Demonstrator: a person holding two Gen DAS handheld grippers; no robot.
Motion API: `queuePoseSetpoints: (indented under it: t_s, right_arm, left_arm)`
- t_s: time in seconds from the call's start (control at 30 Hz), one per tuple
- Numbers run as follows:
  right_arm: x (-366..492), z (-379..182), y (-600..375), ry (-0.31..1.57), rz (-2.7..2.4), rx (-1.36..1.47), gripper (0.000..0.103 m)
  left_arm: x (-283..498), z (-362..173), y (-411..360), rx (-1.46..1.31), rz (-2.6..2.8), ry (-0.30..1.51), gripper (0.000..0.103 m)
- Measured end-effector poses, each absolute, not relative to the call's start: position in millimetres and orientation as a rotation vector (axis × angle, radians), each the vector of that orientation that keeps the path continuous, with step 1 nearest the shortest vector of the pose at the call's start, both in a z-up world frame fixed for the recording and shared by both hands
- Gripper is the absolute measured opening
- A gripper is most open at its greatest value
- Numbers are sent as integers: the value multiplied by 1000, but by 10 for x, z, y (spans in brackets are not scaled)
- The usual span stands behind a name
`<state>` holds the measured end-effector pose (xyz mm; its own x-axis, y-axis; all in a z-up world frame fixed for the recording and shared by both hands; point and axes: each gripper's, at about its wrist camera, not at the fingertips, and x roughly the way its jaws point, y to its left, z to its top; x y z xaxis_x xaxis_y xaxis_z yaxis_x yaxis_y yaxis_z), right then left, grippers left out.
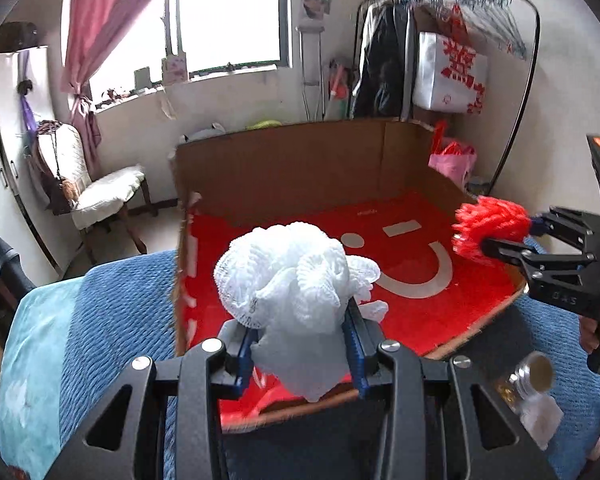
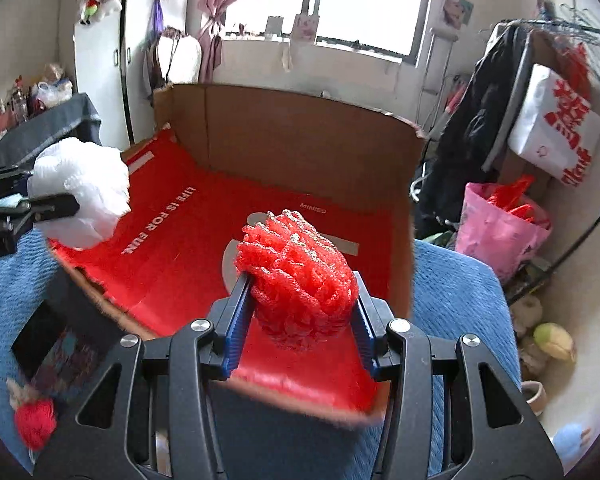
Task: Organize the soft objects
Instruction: 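Carry both balls into the red box and open both tools to release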
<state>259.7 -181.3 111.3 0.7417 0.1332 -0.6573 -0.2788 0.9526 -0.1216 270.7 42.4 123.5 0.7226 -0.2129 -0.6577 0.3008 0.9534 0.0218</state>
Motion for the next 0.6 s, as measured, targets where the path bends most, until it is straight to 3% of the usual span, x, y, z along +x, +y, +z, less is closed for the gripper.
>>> queuePoseSetpoints:
  t_s: [0.37, 0.6]
  right_arm:
    - [3568, 714, -1594, 917, 180, -246, 44]
    - [3901, 555, -1569, 972, 143, -235, 44]
  left_arm:
    - [3512, 911, 211, 102, -296, 890, 40]
    - [3761, 803, 117, 108, -268, 905, 40]
